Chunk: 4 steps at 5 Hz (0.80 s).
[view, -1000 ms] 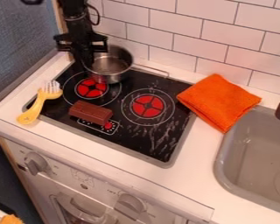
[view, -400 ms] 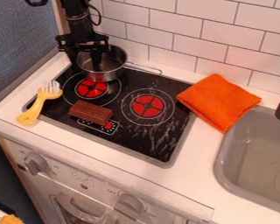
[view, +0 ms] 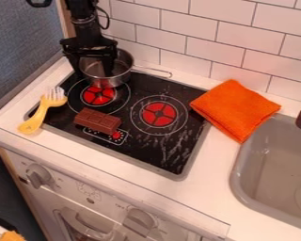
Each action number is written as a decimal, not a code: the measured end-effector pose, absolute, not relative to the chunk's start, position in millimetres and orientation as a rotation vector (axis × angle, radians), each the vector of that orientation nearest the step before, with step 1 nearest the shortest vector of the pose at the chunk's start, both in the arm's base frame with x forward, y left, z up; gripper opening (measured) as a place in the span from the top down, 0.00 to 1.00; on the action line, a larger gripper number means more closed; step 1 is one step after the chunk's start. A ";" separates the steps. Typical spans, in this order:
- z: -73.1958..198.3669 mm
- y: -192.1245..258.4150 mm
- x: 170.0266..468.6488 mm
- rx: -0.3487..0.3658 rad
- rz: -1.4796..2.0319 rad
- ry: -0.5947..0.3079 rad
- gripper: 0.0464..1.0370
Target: Moved the silver pot at the top left corner of the burner
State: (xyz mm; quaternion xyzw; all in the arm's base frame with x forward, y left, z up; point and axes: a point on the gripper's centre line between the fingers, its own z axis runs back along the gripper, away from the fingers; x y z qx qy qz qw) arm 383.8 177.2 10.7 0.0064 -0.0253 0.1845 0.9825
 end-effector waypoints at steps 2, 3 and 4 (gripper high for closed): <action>24.7 182.9 374.8 0.028 0.399 -0.076 0.04; 53.1 182.1 374.2 0.038 0.411 -0.131 0.04; 84.7 176.2 371.1 0.029 0.404 -0.198 0.04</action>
